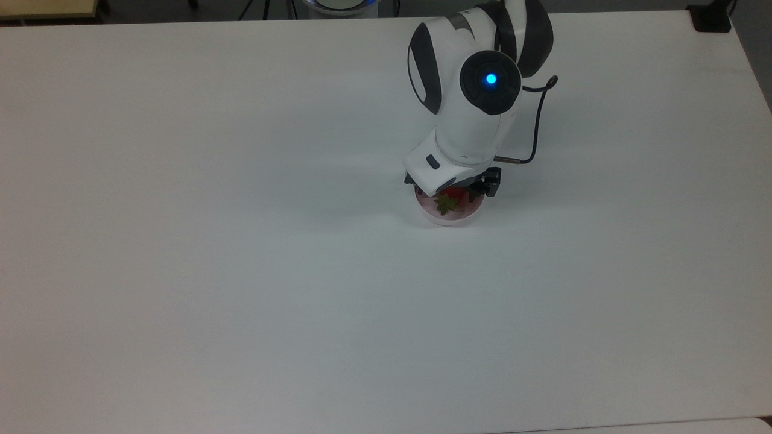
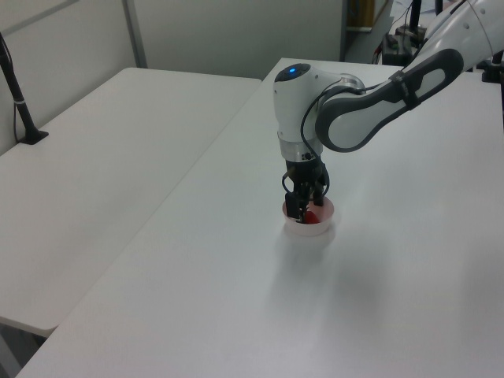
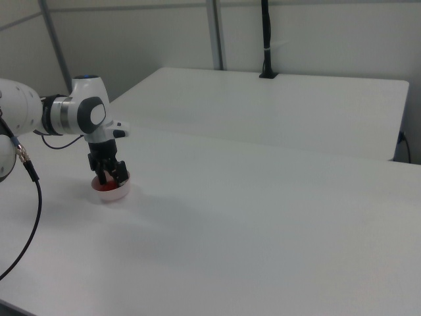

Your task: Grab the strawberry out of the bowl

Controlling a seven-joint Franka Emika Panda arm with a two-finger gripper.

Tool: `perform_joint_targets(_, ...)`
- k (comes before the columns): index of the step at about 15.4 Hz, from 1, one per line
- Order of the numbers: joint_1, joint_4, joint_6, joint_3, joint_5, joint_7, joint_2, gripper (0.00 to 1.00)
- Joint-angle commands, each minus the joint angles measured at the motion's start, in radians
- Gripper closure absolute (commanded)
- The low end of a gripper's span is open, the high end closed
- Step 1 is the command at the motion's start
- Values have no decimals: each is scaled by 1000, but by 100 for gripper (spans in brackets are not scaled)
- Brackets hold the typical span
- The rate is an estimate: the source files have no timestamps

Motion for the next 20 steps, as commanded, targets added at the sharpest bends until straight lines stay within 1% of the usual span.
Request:
perform_joint_targets(1,9,-33,22,-2,-12,20,-11,8)
perform_joint_targets(2,9,-33,22,-2,-12,20,-11,8)
perform_joint_targets(3,9,-33,22,-2,-13,18,-11,12)
perform_joint_targets(4,9,-33,22,-2,-18,18,-11,19)
perform_joint_targets(6,9,-33,22,-2,-22,17,-11,37)
perform_joint_targets(7,9,-32,22,-2,-22,15,-13,44)
perform_joint_targets(9,9,-24,19,-2,-22,11,-16,47)
perform_joint_targets(15,4,5,-1,-2,-21,11,-53,47)
perform_joint_targets(20,0,22,-60,-2,-21,-12,-93,46)
